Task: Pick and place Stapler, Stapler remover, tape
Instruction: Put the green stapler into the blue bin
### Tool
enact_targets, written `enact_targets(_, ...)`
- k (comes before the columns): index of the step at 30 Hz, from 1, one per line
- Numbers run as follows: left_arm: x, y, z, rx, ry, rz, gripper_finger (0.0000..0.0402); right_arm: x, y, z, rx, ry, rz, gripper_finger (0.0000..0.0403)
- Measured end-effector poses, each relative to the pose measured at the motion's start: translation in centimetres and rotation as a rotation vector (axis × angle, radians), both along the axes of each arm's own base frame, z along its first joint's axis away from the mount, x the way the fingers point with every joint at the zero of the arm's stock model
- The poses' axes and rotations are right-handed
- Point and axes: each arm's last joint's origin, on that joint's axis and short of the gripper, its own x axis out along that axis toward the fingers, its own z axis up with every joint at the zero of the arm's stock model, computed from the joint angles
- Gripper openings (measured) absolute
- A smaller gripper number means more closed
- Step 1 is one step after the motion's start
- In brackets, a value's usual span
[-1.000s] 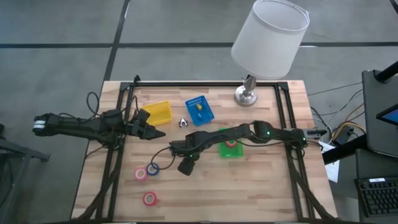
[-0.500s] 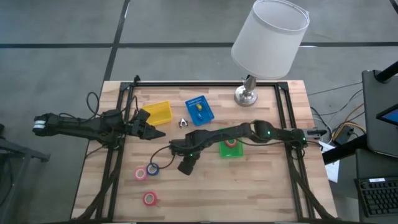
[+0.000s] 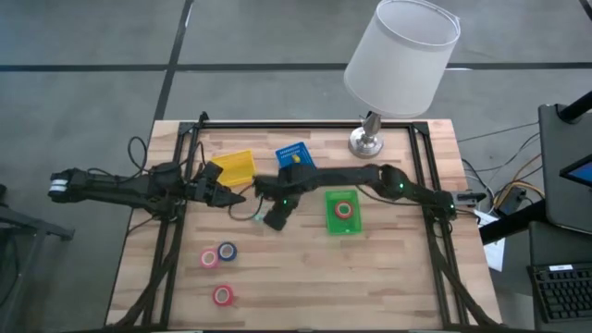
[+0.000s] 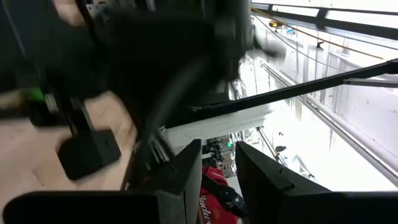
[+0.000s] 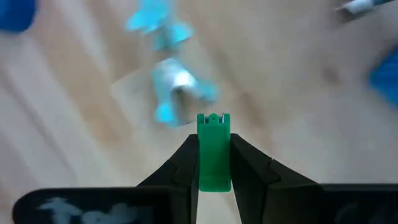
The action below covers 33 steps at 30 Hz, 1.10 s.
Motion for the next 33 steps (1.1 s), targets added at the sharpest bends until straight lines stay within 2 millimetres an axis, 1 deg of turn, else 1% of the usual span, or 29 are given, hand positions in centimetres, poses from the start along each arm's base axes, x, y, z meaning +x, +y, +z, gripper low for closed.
enact_targets(6, -0.1, 0.0, 0.1, 0.000, -0.012, -0.001, 0.0101, -0.6, -5.0, 1.3, -0.002, -0.027, -0.102, 0.0063)
enact_targets(9, -0.2, 0.0, 0.1, 0.000, -0.012, -0.001, 0.0101, -1.0, -7.5, 1.7, -0.012, -0.033, -0.155, 0.0063)
enact_targets(16, -0.2, 0.0, 0.2, 0.000, -0.014, -0.001, 0.0101, -2.4, -13.2, 1.4, -0.017, -0.014, -0.289, 0.0063)
enact_targets(20, -0.2, 0.0, 0.2, 0.000, -0.015, -0.001, 0.0101, -3.0, -15.6, 0.8, -0.008, -0.001, -0.351, 0.0063)
enact_targets(23, -0.2, 0.0, 0.2, 0.000, -0.015, -0.001, 0.0101, -3.4, -17.0, 0.2, 0.036, 0.007, -0.395, 0.0063)
enact_targets(25, -0.2, 0.0, 0.2, 0.001, -0.015, 0.000, 0.0101, -3.4, -17.4, -0.4, 0.047, 0.020, -0.408, 0.0063)
enact_targets(30, -0.2, 0.0, 0.2, 0.005, -0.016, 0.001, 0.0101, -3.2, -17.3, -1.1, 0.051, 0.036, -0.406, 0.0066)
enact_targets(33, -0.2, 0.0, 0.2, 0.016, -0.017, 0.002, 0.0101, -3.3, -17.4, -1.2, 0.053, 0.039, -0.413, 0.0078)
